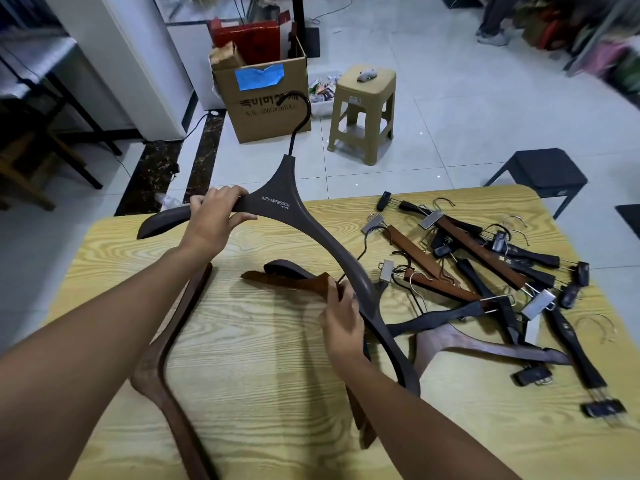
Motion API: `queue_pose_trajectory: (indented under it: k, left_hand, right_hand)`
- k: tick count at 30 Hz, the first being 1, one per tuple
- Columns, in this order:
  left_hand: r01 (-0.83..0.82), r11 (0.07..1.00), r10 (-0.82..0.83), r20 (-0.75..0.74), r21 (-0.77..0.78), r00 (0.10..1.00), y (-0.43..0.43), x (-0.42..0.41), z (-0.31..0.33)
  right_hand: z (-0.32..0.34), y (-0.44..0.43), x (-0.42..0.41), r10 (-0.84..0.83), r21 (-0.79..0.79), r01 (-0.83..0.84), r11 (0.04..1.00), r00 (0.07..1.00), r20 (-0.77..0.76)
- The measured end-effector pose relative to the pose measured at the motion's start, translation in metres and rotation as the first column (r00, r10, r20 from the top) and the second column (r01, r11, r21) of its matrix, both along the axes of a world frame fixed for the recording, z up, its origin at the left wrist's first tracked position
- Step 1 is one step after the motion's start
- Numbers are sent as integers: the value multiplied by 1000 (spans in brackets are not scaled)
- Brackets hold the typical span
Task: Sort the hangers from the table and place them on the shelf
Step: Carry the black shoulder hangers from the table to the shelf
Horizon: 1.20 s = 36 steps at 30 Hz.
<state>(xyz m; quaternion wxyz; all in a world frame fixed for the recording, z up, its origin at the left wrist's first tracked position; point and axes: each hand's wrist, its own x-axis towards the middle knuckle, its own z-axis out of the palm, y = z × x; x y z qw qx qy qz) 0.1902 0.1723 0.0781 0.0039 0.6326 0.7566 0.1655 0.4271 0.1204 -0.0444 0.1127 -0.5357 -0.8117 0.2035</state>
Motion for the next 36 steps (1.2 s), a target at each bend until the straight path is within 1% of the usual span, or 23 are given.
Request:
queue_pose_trajectory:
  k: [1,3,5,8,11,14,17,19,21,23,24,25,26,27,28,29,31,32,33,35,36]
  left_hand:
    - [-1,1000,1,-1,1,1000,0,0,0]
    - [-5,1000,5,4,5,1000,0,1,0]
    - [-7,1000,6,11,8,1000,-1,2,0]
    - [-6,1000,6,7,10,1000,-1,2,3]
    - [-12,1000,12,9,7,1000,-3,-2,5]
    - [-24,1000,24,11,6,1000,-8,-9,4]
    - [-50,999,50,1,0,999,-14,-15,2]
    - [-61,998,61,-9,-6,998,-19,-18,1]
    - [-62,998,62,-11,-4,998,-23,-21,-1]
    - [-64,998,64,-17,-5,998,-24,-22,-1]
    - [-66,998,66,-21,-6,998,-24,-21,-2]
    - [-72,997,72,-20,-6,997,-22,-20,-1]
    - [-79,997,79,-13,-4,997,-20,-18,-1]
    - [-87,996,87,3,3,996,-17,-15,0]
    - [-93,996,93,24,10,995,-14,-11,2]
    - [-98,995,97,43,18,994,-10,-7,3]
    - [-103,994,100,66,31,993,-3,2,6]
    - [-102,994,99,73,36,992,1,8,8]
    - [-98,994,94,81,39,992,4,13,9]
    - [-84,996,81,88,34,993,10,22,10]
    - [-77,997,74,85,30,994,13,26,11]
  right_hand:
    - [-2,0,-1,5,21,-5,1000,1000,-3]
    - [-7,7,-7,80,14,-80,997,997,20]
    - [-9,12,-15,60,-128,-55,990,998,29]
    - [-5,9,-21,176,-187,-157,970,980,91]
    - [1,7,-34,257,-261,-225,939,962,92]
    - [1,1,-54,328,-341,-310,887,945,-6]
    - [-3,-5,-66,386,-468,-387,794,917,-104]
    - [-8,-3,-64,439,-456,-432,778,893,-98]
    - [-7,5,-61,470,-396,-461,794,879,-81]
    - [-6,21,-54,419,-325,-422,846,904,-83]
    - [-1,29,-48,332,-284,-352,892,936,-119]
    - [4,41,-39,209,-267,-244,932,966,-154]
    - [7,55,-27,113,-234,-152,960,978,-174]
    - [13,67,-10,49,-214,-78,974,989,-136]
    - [18,79,5,19,-170,-30,985,997,-69]
    - [23,92,21,-32,-98,35,995,999,30]
    - [29,109,51,-196,-39,203,978,970,145]
    - [29,113,60,-242,-31,254,967,949,203]
    - [25,116,71,-258,-31,277,960,924,283]
    - [17,115,93,-183,-78,244,967,869,459]
    - [12,114,104,-152,-89,225,970,854,497]
